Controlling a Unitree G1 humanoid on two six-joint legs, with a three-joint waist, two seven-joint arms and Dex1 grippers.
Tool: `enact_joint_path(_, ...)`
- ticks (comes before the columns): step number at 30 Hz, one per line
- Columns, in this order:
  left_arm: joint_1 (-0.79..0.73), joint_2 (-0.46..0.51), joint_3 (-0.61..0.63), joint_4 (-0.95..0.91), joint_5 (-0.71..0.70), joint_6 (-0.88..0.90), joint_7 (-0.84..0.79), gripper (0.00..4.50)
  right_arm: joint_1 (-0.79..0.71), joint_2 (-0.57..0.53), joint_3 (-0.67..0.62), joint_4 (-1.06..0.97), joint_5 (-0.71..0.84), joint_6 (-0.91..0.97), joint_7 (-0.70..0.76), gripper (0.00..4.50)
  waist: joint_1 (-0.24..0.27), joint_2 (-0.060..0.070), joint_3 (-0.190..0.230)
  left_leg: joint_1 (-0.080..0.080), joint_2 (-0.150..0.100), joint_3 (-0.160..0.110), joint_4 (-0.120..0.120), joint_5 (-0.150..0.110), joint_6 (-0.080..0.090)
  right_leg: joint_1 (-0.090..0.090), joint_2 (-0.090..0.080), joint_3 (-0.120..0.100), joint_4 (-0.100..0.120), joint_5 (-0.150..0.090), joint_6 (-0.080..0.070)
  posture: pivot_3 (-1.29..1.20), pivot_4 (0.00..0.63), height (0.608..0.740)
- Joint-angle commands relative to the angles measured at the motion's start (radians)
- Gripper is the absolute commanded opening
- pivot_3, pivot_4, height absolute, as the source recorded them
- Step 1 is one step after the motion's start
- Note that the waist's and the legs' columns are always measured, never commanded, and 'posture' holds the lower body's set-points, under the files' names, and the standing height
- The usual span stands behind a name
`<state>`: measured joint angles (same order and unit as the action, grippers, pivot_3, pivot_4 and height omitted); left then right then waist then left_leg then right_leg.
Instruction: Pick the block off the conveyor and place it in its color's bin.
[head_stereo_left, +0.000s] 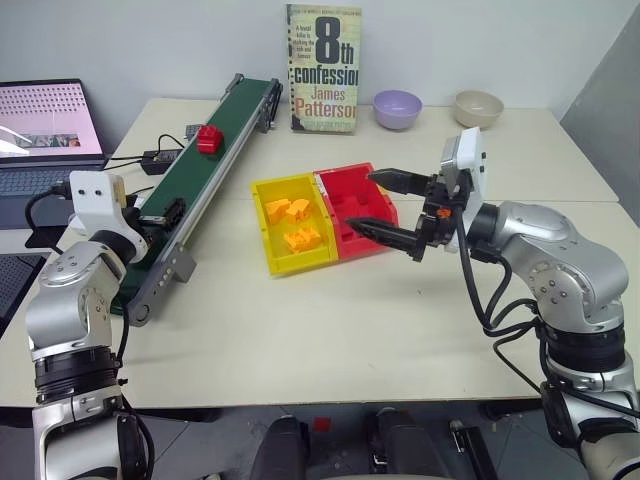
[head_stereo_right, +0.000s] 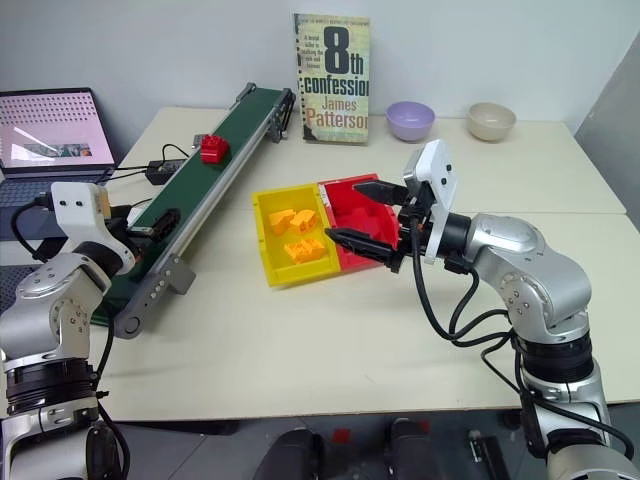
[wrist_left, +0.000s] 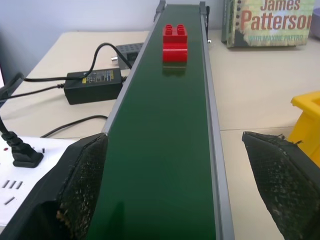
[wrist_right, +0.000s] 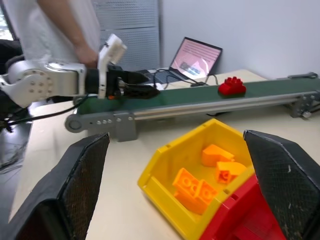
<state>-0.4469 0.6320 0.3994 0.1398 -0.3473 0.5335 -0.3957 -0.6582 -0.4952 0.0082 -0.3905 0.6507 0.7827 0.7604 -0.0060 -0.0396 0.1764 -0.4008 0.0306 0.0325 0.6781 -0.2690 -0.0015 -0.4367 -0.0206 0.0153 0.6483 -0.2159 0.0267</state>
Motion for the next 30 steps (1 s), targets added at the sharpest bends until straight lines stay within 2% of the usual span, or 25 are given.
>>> enact_joint_path(1, -0.03, 0.033, 0.0, 0.011, 0.007, -0.002, -0.007, 4.45, -0.002, -0.012, -0.008, -0.046, 0.025, -0.001, 0.003, 4.5, 0.0, 0.0, 0.0, 0.0, 0.0, 0.0, 0.0, 0.0, 0.0, 0.0, 0.0, 0.0, 0.0, 0.0, 0.0, 0.0, 0.15, 0.74)
enact_joint_path(30, -0.08, 0.045, -0.056, 0.137, 0.073, -0.052, -0.034, 4.45, 0.008, -0.048, -0.023, -0.096, 0.114, 0.056, -0.021, 4.5, 0.001, 0.0, 0.0, 0.0, 0.0, 0.0, 0.0, 0.0, 0.0, 0.0, 0.0, 0.0, 0.0, 0.0, 0.0, 0.0, 0.15, 0.74)
